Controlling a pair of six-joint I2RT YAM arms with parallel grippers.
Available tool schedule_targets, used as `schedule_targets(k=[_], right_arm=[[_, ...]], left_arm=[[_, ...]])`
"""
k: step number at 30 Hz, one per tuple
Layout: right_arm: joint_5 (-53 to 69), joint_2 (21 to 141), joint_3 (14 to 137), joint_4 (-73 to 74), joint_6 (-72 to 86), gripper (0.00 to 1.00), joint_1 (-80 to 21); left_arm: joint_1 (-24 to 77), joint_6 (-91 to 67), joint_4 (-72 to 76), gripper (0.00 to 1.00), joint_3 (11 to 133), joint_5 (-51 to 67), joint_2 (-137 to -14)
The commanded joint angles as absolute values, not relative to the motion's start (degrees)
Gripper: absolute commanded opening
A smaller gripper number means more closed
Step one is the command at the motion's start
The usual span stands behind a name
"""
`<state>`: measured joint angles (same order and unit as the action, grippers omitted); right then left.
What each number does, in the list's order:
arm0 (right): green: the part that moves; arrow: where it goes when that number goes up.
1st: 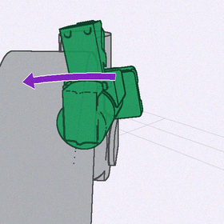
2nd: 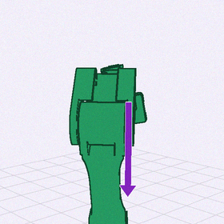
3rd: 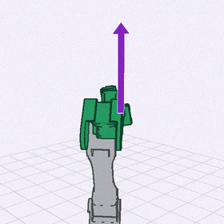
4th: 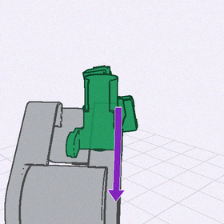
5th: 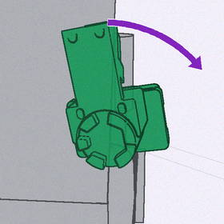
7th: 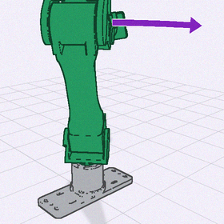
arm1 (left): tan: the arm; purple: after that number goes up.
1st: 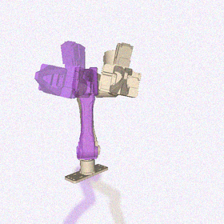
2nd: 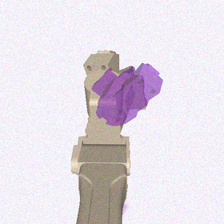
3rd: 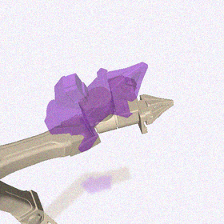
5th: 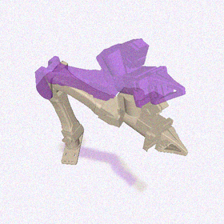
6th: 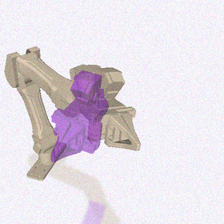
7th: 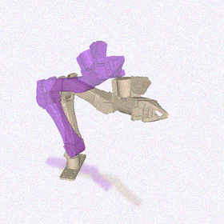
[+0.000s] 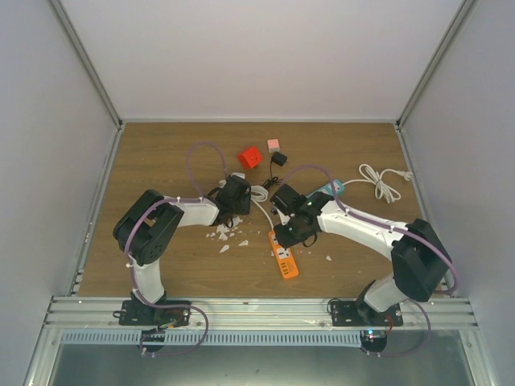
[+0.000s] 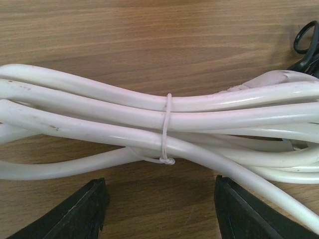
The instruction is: Insert the plug
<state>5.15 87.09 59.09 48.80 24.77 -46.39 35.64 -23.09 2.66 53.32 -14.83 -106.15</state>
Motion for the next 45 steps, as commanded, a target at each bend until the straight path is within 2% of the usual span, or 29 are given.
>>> schedule_targets(k=[1,19,36,45], right_arm=[[5.2,87.6,57.4,46.5,27.0,0.00,-46.9],[-3.7,86.8,55.1,45.3,28.2,0.00,-46.0],[-4.3,83.7,57.3,44.1,28.6,0.01,-43.4],[1.2,85.4,56.9,41.4,29.3,0.01,-43.1]], left_arm=[[35.8,-24.4,2.3,0.62,51.4,-16.1,-105.0],[35.6,-24.3,2.7,0.62,49.1,-16.5,-101.5],[35.4,-23.9,2.2,0.62,48.4,-17.2,-99.5],[35.2,-23.8,2.3,0.62,47.7,-17.4,-99.0]])
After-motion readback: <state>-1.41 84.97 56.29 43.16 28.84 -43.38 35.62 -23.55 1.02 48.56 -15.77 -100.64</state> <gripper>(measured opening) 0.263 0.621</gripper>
